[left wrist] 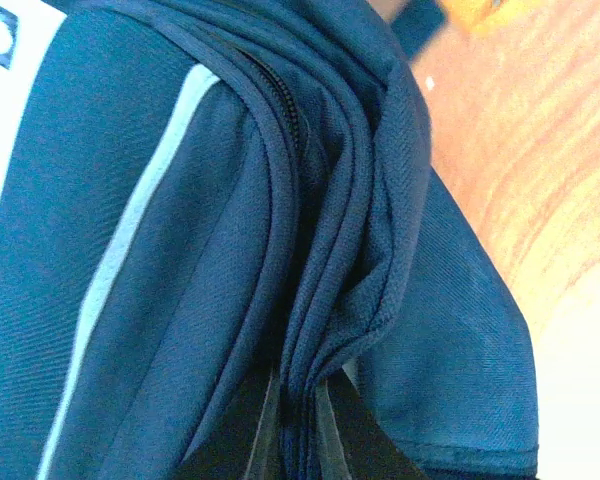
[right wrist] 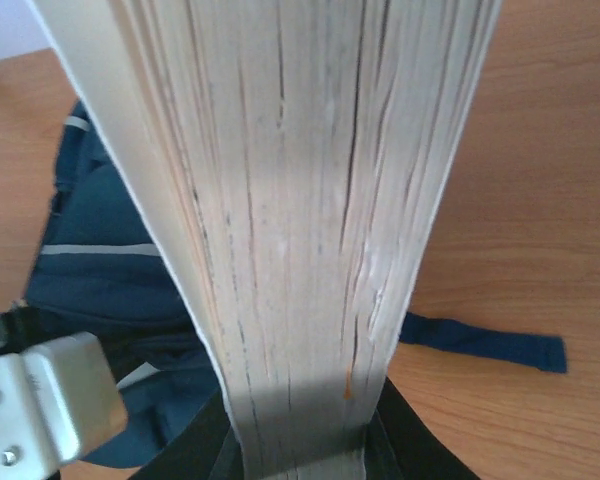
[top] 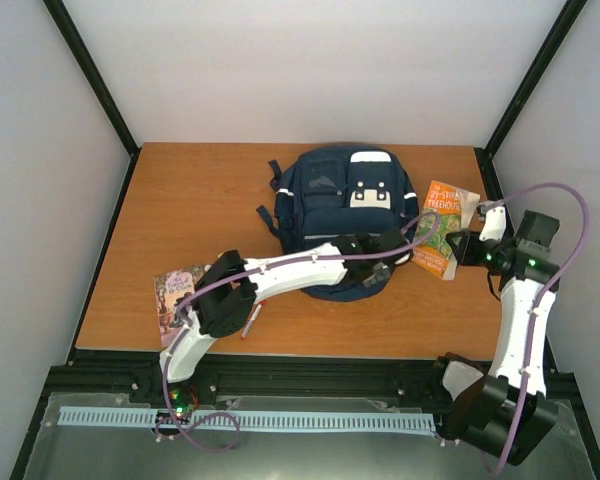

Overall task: Pack the student bag
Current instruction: Place the book in the student bag.

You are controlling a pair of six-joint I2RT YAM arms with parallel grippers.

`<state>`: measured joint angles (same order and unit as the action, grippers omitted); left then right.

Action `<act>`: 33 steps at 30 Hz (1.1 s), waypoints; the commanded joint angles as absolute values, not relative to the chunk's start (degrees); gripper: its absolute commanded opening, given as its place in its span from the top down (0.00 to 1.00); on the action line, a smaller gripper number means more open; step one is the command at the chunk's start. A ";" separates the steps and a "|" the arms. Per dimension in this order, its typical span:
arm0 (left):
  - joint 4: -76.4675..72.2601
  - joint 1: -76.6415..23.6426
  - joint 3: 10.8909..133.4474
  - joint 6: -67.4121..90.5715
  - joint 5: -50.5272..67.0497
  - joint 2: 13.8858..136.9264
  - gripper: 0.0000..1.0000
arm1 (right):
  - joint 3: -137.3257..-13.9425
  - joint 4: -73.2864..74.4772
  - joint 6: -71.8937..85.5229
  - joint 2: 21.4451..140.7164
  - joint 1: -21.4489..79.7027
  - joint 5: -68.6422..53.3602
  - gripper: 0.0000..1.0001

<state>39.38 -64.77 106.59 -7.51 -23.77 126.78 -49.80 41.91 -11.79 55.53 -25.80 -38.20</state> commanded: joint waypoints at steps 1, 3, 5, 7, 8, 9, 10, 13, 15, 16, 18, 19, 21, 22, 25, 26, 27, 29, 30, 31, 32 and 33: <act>35.23 -62.15 110.72 -6.02 -26.18 118.04 0.99 | -58.68 45.92 -9.61 58.06 -26.19 -47.63 0.97; 34.86 -61.32 111.35 -5.60 -25.51 116.47 0.99 | -60.71 47.98 -8.36 58.68 -26.21 -49.82 0.97; 34.73 -60.53 112.17 -5.01 -24.89 115.35 0.99 | -62.33 49.97 -7.23 59.35 -26.19 -51.48 0.97; 34.66 -59.78 113.00 -4.54 -24.23 114.49 0.99 | -63.73 52.88 -6.92 60.67 -26.19 -53.44 0.97; 34.59 -59.44 113.22 -4.33 -23.61 114.07 0.99 | -64.55 54.75 -7.23 61.70 -26.19 -54.74 0.97; 34.38 -59.11 113.35 -4.27 -22.84 113.77 0.99 | -65.04 56.81 -7.74 63.28 -26.20 -56.31 0.97; 34.09 -58.79 113.48 -4.16 -22.44 113.43 0.99 | -65.39 58.59 -8.05 64.30 -26.19 -57.71 0.97; 33.67 -57.96 114.29 -3.52 -21.83 113.18 0.99 | -64.85 60.68 -8.04 64.78 -26.20 -58.82 0.97; 33.99 -57.25 115.49 -2.94 -21.46 113.70 0.99 | -64.69 61.88 -7.76 64.33 -26.19 -58.68 0.97; 34.49 -56.96 116.18 -2.64 -21.33 114.12 0.99 | -64.69 63.01 -7.74 64.33 -26.19 -58.89 0.97; 34.97 -56.25 117.04 -1.95 -20.67 114.61 0.99 | -64.54 65.85 -7.58 64.42 -26.19 -59.38 0.97; 35.01 -55.99 117.00 -1.59 -20.25 114.68 0.99 | -64.25 67.28 -7.37 64.35 -26.19 -59.34 0.97; 34.73 -55.54 116.71 -0.53 -19.64 114.70 0.99 | -63.24 70.07 -7.00 64.05 -26.19 -59.29 0.97; 34.50 -55.36 116.60 0.09 -19.79 114.74 0.99 | -62.54 71.20 -6.65 63.86 -26.24 -58.85 0.97; 34.22 -55.11 116.08 1.31 -19.49 114.78 0.99 | -58.63 72.11 -5.19 63.46 -26.20 -56.00 0.97; 34.13 -55.09 115.62 1.58 -19.44 114.77 0.99 | -57.26 71.66 -4.45 63.52 -26.19 -54.96 0.97; 34.03 -55.10 115.33 1.89 -19.50 114.72 0.99 | -56.48 71.27 -3.89 63.79 -26.21 -54.43 0.97; 33.79 -55.11 115.00 2.46 -19.60 114.84 0.99 | -56.02 71.38 -3.69 64.93 -26.16 -54.83 0.97; 33.71 -55.11 114.92 2.70 -19.60 114.93 0.99 | -55.87 71.41 -3.70 65.54 -26.11 -54.86 0.97; 33.67 -55.11 114.88 2.99 -19.72 114.88 0.99 | -55.38 71.31 -3.44 66.02 -26.04 -54.80 0.97; 33.49 -55.11 114.73 3.32 -20.00 114.81 0.99 | -54.66 70.90 -2.98 66.43 -25.95 -54.77 0.97; 33.28 -55.11 114.56 3.56 -20.26 114.72 0.99 | -53.86 70.57 -2.49 66.71 -25.67 -54.77 0.97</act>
<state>38.61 -55.88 112.77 0.47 -18.22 115.90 -55.09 71.29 -4.82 65.98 -25.80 -52.66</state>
